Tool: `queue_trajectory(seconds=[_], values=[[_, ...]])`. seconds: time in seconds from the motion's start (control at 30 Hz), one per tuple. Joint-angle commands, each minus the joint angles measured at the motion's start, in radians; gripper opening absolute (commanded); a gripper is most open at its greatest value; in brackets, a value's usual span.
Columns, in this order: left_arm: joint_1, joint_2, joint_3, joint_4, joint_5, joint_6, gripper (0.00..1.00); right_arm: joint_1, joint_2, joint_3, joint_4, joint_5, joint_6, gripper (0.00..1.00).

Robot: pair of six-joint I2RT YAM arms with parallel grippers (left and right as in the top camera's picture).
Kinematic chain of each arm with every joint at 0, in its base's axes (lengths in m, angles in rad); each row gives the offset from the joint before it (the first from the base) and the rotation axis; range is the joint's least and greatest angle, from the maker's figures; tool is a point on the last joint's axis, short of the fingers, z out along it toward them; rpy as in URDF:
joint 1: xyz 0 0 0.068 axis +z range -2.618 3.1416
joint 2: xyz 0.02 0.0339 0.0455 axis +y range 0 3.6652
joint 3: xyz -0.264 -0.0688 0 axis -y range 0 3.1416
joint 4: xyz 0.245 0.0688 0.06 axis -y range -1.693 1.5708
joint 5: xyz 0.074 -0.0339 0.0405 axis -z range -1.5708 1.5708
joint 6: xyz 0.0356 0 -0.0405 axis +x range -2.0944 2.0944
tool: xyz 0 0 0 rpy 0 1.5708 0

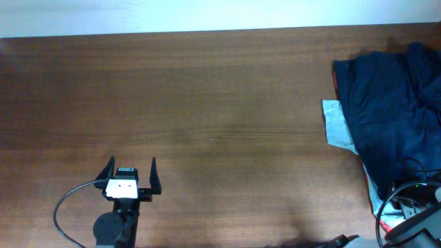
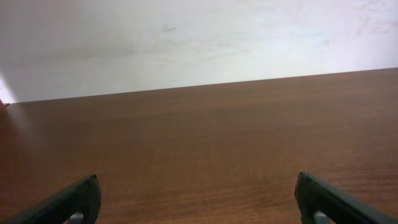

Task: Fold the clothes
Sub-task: 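Reach the right gripper into the clothes pile and grasp the navy shorts, then lift the navy shorts with the right gripper and drop them mid-table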

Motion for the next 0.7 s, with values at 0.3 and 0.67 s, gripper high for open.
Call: queue_trajectory(seconds=[0.3, 0.67], values=[[-0.006, -0.005, -0.007, 0.003, -0.007, 0.019, 0.99, 0.220, -0.196, 0.184, -0.179, -0.045, -0.021, 0.04], [-0.006, -0.005, -0.007, 0.003, -0.007, 0.019, 0.99, 0.699, -0.362, 0.317, -0.262, -0.039, 0.162, 0.04]])
